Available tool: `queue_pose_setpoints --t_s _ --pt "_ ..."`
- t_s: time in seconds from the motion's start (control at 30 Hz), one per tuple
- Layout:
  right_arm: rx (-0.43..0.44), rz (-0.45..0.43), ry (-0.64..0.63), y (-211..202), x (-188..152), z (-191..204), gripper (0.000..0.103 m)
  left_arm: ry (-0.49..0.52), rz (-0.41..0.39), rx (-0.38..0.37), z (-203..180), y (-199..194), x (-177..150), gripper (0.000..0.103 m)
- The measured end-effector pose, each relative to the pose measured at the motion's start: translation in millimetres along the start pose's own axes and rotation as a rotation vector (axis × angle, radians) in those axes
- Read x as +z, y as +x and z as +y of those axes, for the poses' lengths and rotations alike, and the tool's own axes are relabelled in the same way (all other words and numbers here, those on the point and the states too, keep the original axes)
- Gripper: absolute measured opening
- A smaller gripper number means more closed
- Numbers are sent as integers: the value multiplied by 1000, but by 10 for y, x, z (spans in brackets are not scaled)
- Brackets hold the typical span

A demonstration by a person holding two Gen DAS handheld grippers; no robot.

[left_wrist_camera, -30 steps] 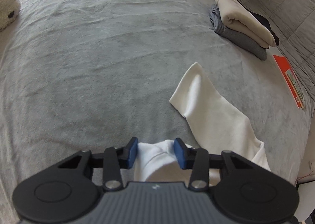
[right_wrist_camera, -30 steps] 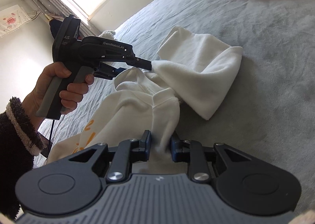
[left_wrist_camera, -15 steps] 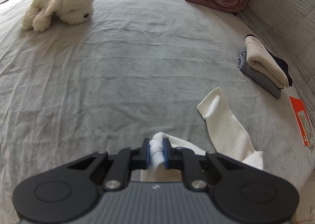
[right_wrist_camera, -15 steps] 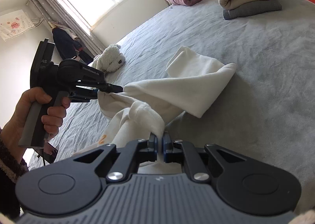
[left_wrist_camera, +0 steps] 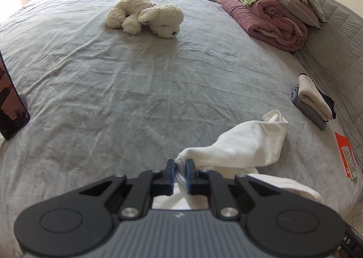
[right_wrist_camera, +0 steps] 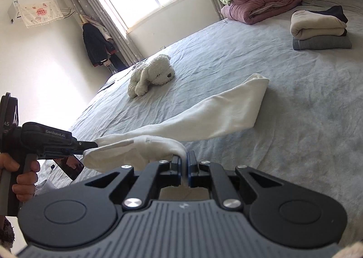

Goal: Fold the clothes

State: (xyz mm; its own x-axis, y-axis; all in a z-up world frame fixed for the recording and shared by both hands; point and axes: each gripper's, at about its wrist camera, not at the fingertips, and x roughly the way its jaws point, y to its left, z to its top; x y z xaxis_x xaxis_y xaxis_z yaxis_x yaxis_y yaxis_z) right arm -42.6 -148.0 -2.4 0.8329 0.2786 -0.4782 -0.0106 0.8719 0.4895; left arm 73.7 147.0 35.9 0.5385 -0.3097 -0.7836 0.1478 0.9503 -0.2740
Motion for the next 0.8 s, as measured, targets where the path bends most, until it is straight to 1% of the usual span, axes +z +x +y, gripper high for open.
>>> queue_pose_setpoints --t_s 0.17,0.3,0.37,0.43,0.53,0.6,0.67,0.7,0.8 --pt "-27 7 -28 6 -42 51 8 -37 23 -49 212 23 -200 11" --pt "-57 17 -27 8 -73 19 8 42 16 -41 220 55 -306 17" --pt "-71 25 -18 19 -77 -14 9 91 12 -14 246 74 -329 38" --pt "-67 27 3 8 -69 -49 10 122 -1 -6 299 86 -345 47" --pt "-67 33 16 10 -71 -79 12 124 15 -28 401 148 -337 59" --pt "-69 44 19 32 -69 -96 15 120 27 -44 470 190 -324 60" --pt "-71 48 20 39 -72 -96 16 84 35 -66 512 236 -239 61" --pt "-73 50 20 38 -74 -95 15 82 37 -75 506 251 -203 61" --pt "-83 56 17 62 -60 -95 16 114 59 -105 405 353 -72 63"
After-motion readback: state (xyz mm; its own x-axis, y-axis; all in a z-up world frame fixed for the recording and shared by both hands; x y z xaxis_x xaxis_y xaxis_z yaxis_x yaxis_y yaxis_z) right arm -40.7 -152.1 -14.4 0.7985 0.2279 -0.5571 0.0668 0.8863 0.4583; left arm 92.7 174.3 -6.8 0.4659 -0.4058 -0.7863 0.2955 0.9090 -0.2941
